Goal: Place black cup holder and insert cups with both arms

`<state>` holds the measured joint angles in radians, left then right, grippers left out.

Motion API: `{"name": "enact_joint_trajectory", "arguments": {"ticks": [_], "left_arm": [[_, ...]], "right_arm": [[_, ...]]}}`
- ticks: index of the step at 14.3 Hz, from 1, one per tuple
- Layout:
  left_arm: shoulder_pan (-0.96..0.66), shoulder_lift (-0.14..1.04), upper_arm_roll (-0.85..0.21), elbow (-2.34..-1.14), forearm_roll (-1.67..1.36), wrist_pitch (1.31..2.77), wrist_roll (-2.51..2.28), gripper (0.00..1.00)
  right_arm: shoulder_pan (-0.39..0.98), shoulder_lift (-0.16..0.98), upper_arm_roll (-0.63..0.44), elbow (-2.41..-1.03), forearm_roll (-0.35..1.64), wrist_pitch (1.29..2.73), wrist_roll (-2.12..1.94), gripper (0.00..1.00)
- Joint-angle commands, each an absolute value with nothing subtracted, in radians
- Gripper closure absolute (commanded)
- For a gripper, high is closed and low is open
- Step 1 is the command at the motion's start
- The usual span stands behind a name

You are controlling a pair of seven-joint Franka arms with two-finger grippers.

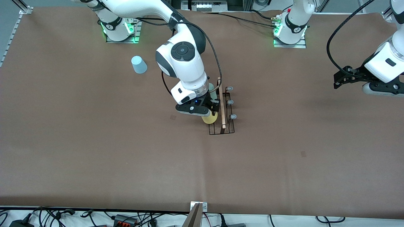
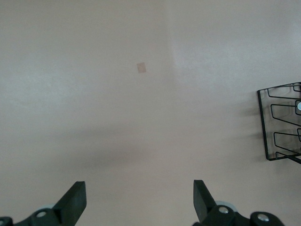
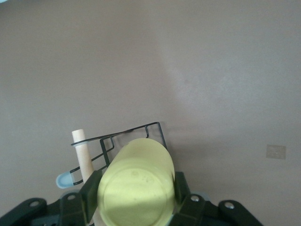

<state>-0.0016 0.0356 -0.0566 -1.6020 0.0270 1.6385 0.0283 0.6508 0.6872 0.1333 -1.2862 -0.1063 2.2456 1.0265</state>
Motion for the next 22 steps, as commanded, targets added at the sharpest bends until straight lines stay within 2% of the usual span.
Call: {"name": "enact_joint_trajectory", "arguments": {"ticks": [1,3,4,5,7,8,10,13,17,22], "left_arm": [[0.008,0.028,-0.067,-1.603,0.032,1.629,0.028,0.00],[0.008,0.028,-0.067,-1.603,0.031,1.629,0.028,0.00],[0.008,0.028,-0.067,-1.603,0.031,1.629,0.028,0.00],[0.008,0.028,-0.067,-1.603,0.031,1.629,0.028,0.00],[0.008,0.028,-0.067,-1.603,0.031,1.629,0.028,0.00],[0.008,0.028,-0.067,-1.603,0.031,1.629,0.028,0.00],[0.008,0.028,-0.067,-1.603,0.031,1.629,0.028,0.00],[0.008,0.028,-0.067,-1.603,0.031,1.629,0.028,0.00],[0.008,0.028,-0.067,-1.603,0.031,1.629,0.028,0.00],[0.008,0.028,-0.067,-1.603,0.031,1.629,0.028,0.00]], "right_arm": [[0.666,0.713,0.124,-1.256,-0.124,2.250,1.058,0.82],[0.669,0.719,0.124,-1.256,-0.124,2.266,1.058,0.82],[0.669,0.722,0.123,-1.256,-0.124,2.267,1.058,0.78],[0.670,0.727,0.124,-1.256,-0.124,2.270,1.060,0.61],[0.693,0.738,0.108,-1.255,-0.124,2.299,1.095,0.09],[0.695,0.736,0.097,-1.256,-0.124,2.304,1.097,0.00],[0.689,0.713,0.094,-1.256,-0.124,2.292,1.083,0.00],[0.637,0.620,0.094,-1.295,-0.123,2.234,1.071,0.00],[0.462,0.346,0.126,-1.520,-0.107,2.111,0.903,0.00],[0.221,0.201,0.158,-1.540,-0.106,1.844,0.498,0.00]]}}
